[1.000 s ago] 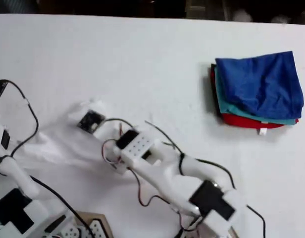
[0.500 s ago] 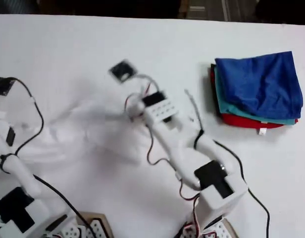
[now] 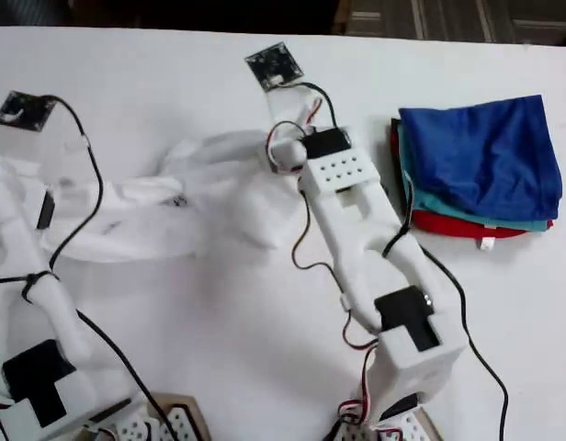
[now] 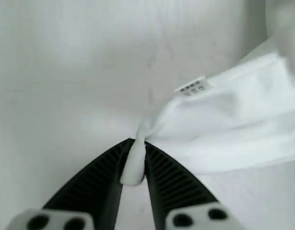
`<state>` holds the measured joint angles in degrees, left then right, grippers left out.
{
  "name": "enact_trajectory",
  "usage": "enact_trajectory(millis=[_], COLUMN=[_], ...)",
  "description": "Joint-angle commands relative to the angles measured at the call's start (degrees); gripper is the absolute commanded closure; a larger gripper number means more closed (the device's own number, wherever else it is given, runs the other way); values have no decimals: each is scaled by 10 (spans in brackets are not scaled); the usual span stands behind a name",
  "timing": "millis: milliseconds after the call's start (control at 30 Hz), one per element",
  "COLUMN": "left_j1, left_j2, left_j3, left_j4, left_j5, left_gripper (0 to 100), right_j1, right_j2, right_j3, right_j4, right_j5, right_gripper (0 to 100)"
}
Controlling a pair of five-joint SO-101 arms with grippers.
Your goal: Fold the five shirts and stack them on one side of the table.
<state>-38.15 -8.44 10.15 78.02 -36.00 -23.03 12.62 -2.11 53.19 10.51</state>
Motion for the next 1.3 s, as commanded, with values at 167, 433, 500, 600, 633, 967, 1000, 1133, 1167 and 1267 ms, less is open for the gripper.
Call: enact_trajectory(millis=[167, 433, 500, 600, 633, 967, 1000, 1133, 1167, 1267], left_j1=[7, 7, 8, 8, 8, 8, 8, 8, 8, 8], left_j2=[-3, -2, -2, -2, -2, -2, -2, -2, -2, -2], left_j3=[-24, -24, -24, -24, -24, -23, -23, -23, -23, -23], left_j4=[4, 4, 4, 4, 4, 4, 4, 4, 4, 7], left_j5=[14, 14, 14, 14, 14, 14, 14, 15, 15, 15], left_gripper=[976, 975, 975, 975, 975, 975, 975, 975, 975, 975], right_j1=[44, -1, -30, -69, -83, -150, -150, -149, -147, -138], right_j2=[-41, -136, -138, -133, -133, -132, -132, -102, -84, -28], right_j3=[-29, -17, 1, 56, 84, 274, 282, 301, 301, 279], right_j4=[36, 179, 204, 192, 175, 18, 7, -30, -37, -53], right_j5=[-1, -1, -2, -3, -2, -1, -1, 0, 0, 0], right_gripper=[666, 680, 702, 709, 709, 709, 709, 708, 708, 708])
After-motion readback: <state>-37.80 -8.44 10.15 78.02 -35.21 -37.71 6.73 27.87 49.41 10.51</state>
